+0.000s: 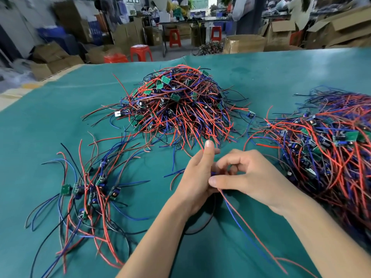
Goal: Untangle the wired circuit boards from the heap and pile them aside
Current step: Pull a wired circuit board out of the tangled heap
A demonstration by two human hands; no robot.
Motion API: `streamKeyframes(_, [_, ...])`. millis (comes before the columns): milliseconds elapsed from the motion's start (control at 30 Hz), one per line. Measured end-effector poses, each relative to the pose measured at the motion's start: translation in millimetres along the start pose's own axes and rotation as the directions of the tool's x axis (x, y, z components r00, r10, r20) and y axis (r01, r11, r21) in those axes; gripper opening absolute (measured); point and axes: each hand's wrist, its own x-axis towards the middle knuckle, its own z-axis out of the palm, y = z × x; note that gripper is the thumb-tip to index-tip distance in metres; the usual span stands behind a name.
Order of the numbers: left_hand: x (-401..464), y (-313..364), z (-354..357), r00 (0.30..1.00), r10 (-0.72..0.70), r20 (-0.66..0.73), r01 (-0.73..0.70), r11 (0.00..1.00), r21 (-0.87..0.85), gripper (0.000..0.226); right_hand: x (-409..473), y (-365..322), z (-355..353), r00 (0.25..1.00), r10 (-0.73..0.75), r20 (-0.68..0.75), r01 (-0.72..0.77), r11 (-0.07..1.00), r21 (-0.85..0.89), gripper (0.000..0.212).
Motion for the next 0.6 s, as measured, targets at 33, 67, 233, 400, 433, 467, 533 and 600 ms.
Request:
streamKeyframes(33, [1, 0, 0, 1.000, -0.013, -0.001, 0.013, 1.000, -0.016, 0.062, 0, 0, 1, 1.000, -0.010, -0.013, 0.010, 1.000, -0.029, 0.024])
streamKeyframes(67, [1, 1, 0, 1.000, -0.026, 0.002, 0.026, 0.999, -0.037, 0.059, 0, -1, 2, 1.000, -0.019, -0.023, 0.018, 0.999, -0.027, 0.019])
streamKeyframes(233, [0, 4, 0, 0.993, -0.030, 0.111, 0.035, 0.999, -0.041, 0.029, 4, 4, -6, 0.968, -0.073, -0.241, 0.059, 0.996, -0.065, 0.013])
streamKeyframes(400, [-3, 6, 1, 0.989, -0.028, 0.144, 0.032, 0.999, -0.029, 0.019, 4, 6, -4, 0.927, -0.183, -0.329, 0.091, 0.957, -0.274, 0.021])
streamKeyframes(433, [-3, 6, 1, 0.989, -0.025, 0.148, 0.031, 0.999, -0.041, 0.018, 4, 7, -5, 0.935, -0.171, -0.310, 0.091, 0.963, -0.254, 0.021])
streamKeyframes(467, [-3, 6, 1, 0.988, -0.021, 0.151, 0.029, 0.998, -0.051, 0.017, 5, 7, -7, 0.949, -0.137, -0.286, 0.082, 0.977, -0.196, 0.021])
streamKeyframes(533, [-3, 6, 1, 0.988, -0.009, 0.157, 0.019, 0.998, -0.061, 0.016, 5, 8, -12, 0.956, -0.053, -0.288, 0.042, 0.998, -0.044, 0.018])
streamKeyframes(600, [-3, 5, 1, 0.985, 0.000, 0.170, 0.009, 0.998, -0.056, 0.018, 8, 14, -15, 0.916, -0.003, -0.401, -0.012, 0.999, -0.034, 0.007])
